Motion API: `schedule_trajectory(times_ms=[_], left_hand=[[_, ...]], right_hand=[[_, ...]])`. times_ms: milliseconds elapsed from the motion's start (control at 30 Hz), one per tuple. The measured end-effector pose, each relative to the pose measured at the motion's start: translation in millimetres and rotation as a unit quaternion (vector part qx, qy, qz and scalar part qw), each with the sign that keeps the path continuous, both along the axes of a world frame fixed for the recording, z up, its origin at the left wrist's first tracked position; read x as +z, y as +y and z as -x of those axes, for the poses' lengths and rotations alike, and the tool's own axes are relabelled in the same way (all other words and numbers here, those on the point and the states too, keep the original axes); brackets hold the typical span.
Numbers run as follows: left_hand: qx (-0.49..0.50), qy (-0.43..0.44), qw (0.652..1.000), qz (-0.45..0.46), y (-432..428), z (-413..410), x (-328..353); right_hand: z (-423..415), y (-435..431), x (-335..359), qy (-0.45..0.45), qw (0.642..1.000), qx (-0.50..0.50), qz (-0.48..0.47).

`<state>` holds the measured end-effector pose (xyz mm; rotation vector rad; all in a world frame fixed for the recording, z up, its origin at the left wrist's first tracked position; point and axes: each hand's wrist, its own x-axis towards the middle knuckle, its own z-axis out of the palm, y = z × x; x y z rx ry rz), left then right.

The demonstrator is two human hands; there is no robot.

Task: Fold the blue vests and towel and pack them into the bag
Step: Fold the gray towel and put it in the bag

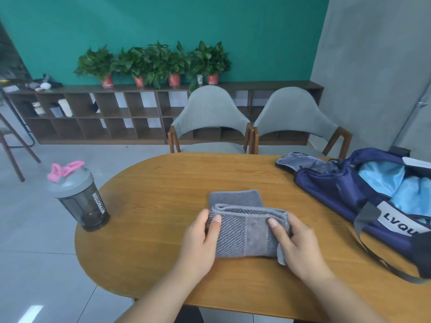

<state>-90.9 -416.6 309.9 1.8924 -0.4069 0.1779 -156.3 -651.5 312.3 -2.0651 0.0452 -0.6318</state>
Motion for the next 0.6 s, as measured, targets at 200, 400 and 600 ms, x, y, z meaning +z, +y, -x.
schedule_trajectory(times_ms=[200,400,600], left_hand=[[0.083,0.132,0.986,0.067,-17,-31,11],[0.055,0.241,0.969,0.011,-18,-61,-7],[0.042,0.142,0.985,-0.093,-13,-52,-24]], right_hand=[[-49,-4,11,0.188,0.966,0.021,-0.174],[-72,-6,0,0.248,0.942,-0.016,-0.225],[-63,-3,-16,0.220,0.965,0.003,-0.145]])
